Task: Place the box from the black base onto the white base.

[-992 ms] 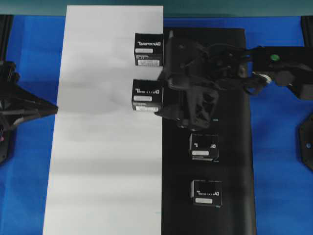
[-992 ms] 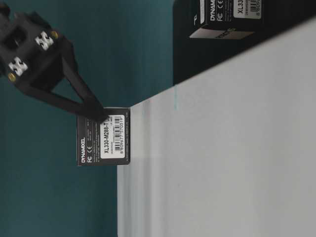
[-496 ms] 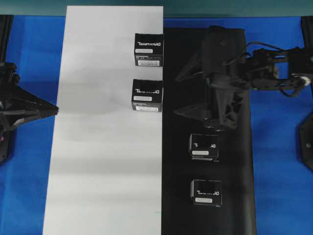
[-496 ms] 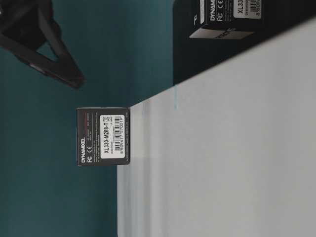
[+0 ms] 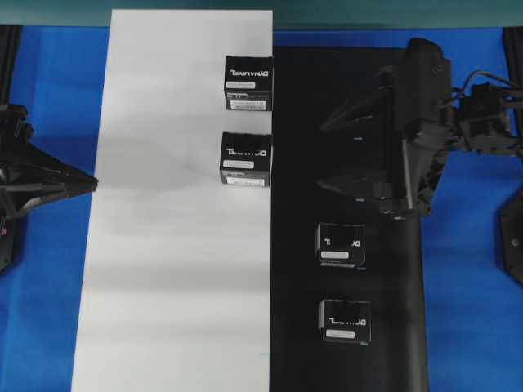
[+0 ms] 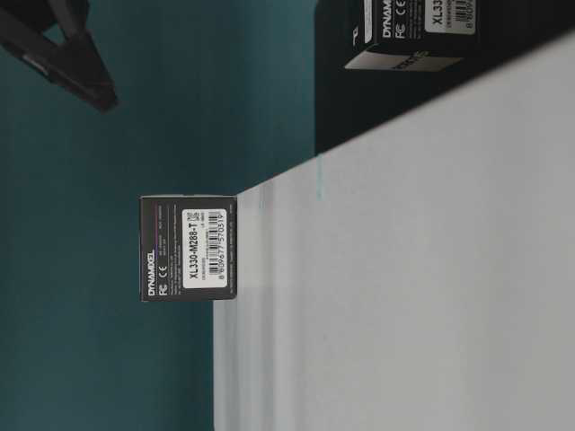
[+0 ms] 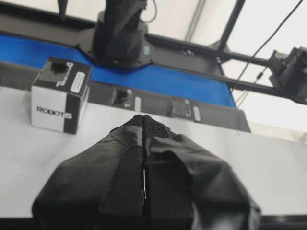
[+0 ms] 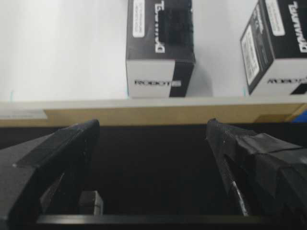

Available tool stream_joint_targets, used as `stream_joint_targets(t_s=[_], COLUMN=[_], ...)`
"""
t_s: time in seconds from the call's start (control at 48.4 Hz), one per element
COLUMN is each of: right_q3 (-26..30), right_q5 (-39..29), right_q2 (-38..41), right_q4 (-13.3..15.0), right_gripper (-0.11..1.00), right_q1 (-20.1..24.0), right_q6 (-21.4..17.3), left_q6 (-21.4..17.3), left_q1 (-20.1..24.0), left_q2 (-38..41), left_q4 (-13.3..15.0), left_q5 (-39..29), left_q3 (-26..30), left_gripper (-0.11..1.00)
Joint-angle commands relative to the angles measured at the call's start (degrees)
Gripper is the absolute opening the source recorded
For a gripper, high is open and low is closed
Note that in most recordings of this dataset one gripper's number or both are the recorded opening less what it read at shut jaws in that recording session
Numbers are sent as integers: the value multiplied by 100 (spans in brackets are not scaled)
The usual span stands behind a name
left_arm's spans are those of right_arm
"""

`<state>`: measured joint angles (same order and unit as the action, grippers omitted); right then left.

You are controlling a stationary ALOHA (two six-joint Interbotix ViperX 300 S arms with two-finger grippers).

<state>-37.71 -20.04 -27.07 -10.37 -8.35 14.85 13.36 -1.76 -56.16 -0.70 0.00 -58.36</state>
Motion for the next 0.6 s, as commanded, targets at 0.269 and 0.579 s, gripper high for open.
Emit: stream_joint_targets(t_s=[0.269, 0.579], right_q3=[-290, -501], right_q5=[88, 97], right_q2=[-483, -844], right_q4=[-18, -18], right_gripper=[98, 98], right_q1=[26, 35], right_q6=[-18, -26], left_q6=[0, 0], left_q1=[0, 0], left_q2=[44, 53], left_q4=[-9, -18], left_q5=[26, 26], left_q3=[149, 141], left_gripper=[-7, -7])
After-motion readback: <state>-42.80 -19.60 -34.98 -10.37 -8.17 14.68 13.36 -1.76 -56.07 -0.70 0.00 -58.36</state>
